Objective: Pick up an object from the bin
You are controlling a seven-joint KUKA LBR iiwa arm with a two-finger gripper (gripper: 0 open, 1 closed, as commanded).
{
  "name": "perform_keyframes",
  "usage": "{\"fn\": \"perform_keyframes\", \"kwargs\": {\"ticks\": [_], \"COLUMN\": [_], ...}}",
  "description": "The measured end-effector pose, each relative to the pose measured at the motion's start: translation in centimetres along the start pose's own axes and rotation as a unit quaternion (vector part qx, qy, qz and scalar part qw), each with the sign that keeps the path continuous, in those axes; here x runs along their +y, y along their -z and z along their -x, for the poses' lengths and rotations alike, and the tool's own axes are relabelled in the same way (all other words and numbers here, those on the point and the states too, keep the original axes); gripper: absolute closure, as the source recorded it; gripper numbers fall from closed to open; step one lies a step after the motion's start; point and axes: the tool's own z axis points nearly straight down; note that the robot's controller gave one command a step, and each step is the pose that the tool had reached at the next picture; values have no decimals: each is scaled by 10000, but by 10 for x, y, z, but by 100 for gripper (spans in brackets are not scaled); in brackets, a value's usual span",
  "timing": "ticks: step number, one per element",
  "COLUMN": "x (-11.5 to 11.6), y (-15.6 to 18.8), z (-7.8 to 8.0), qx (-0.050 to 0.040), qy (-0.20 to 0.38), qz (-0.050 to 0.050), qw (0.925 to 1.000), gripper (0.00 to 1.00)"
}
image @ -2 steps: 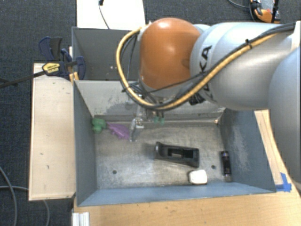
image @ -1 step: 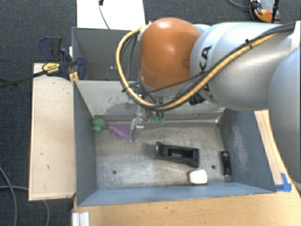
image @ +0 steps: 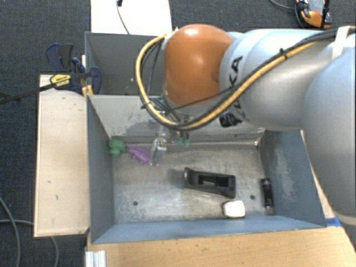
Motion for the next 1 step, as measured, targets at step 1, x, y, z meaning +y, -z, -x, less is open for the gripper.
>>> {"fn": "perform_keyframes", "kwargs": {"ticks": [1], "x": [-10], "y": [-38], "z": [3], "qx": [31], "qy": [-578], "qz": [-18], "qw": [9983], "gripper": [0]}}
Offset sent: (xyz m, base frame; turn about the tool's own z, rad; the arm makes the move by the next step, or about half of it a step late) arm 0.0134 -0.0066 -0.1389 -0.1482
